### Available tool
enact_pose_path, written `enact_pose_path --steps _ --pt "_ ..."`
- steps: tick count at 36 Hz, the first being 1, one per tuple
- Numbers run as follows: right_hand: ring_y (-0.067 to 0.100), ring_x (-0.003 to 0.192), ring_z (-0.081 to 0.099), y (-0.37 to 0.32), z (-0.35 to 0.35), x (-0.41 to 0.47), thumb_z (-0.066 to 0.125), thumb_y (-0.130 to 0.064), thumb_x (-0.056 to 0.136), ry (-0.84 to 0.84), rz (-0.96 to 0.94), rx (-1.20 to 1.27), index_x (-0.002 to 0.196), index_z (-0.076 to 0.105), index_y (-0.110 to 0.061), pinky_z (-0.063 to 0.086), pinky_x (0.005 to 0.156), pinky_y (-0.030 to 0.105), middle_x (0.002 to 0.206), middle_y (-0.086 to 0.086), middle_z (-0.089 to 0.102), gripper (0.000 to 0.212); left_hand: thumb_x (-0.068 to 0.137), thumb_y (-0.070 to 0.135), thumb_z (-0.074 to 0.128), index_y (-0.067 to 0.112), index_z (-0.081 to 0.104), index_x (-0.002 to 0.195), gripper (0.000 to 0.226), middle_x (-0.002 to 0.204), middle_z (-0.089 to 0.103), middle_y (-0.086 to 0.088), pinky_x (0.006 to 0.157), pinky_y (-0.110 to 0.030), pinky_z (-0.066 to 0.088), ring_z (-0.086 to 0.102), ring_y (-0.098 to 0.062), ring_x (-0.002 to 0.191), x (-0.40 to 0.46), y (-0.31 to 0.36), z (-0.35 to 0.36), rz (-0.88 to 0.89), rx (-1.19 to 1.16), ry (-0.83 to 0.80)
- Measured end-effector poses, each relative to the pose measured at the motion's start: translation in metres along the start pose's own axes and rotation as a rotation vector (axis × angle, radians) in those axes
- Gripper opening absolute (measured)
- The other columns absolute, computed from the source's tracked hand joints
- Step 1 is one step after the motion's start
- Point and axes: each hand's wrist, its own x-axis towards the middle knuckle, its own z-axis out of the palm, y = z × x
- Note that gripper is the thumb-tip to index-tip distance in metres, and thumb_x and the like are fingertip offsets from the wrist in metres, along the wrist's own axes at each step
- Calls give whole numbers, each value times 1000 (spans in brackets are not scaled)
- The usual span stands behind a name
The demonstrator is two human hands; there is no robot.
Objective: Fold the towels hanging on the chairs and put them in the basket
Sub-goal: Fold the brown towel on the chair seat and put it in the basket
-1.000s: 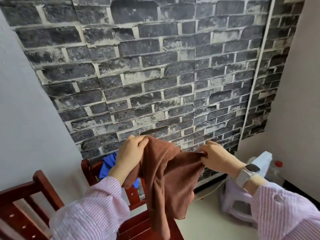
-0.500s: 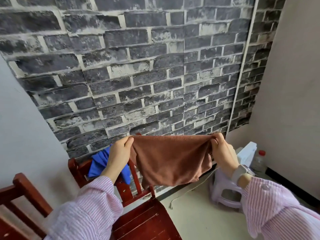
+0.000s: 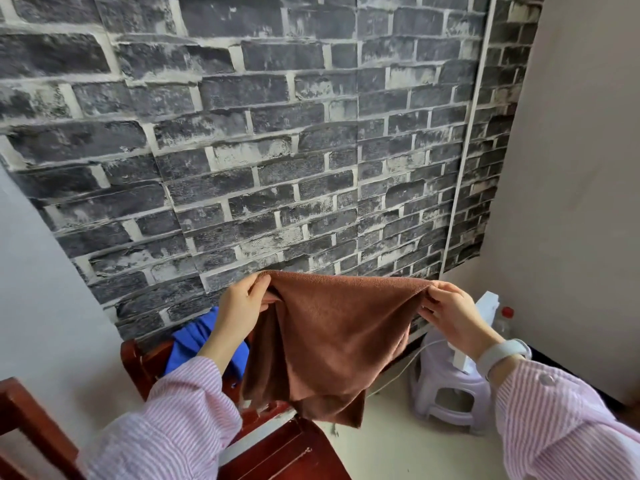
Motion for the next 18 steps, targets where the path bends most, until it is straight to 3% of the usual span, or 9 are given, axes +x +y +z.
enact_pose_path --steps 2,4,6,7,9,11,15,18 --pt "11 50 56 0 -1 -3 38 2 87 -70 62 166 74 47 -10 51 56 22 69 6 50 20 94 24 48 9 55 123 34 94 68 -12 81 -35 56 68 -20 85 -1 1 -2 -20 -37 -38" --pt "12 48 53 0 -2 -12 55 -10 73 -152 121 182 71 49 -9 45 57 25 62 4 52 6 94 28 49 20 63 109 23 94 69 -14 86 -41 54 67 -24 88 -1 -1 -4 -36 -54 -64" --pt "13 47 51 5 -6 -19 67 -22 47 -193 171 83 65 52 -11 38 58 29 54 2 50 26 93 31 50 37 65 89 16 95 69 -13 90 -47 50 66 -25 90 -3 -2 -5 -62 -77 -67" --pt "14 48 50 9 -8 -20 68 -22 46 -206 202 40 63 54 -12 37 57 29 54 2 50 25 93 29 51 37 64 85 18 95 70 -10 91 -46 50 66 -24 90 -6 -1 -4 -92 -120 -70" --pt "16 56 50 20 -12 -23 60 -19 69 -213 273 -71 71 58 -11 39 57 28 66 6 52 9 94 21 49 30 64 90 17 96 68 -6 93 -41 49 66 -21 90 -11 1 1 -144 -254 -90" --pt "19 63 53 35 -18 -23 47 -10 87 -211 325 -184 80 57 -8 44 58 27 75 10 54 13 94 18 49 25 66 98 18 103 67 -7 96 -41 48 65 -22 96 -15 0 6 -141 -295 -113" --pt "25 70 62 61 -26 -36 43 1 92 -232 333 -304 78 53 -7 55 76 41 74 13 57 19 93 16 51 31 69 98 24 112 65 -6 96 -41 48 62 -21 103 -25 -11 14 -127 -300 -132" --pt "16 60 66 76 -31 -43 41 5 92 -199 271 -443 81 53 -8 58 65 30 75 12 60 21 93 13 49 31 69 95 27 108 66 -5 95 -39 48 63 -20 101 -30 -17 19 -115 -318 -138"
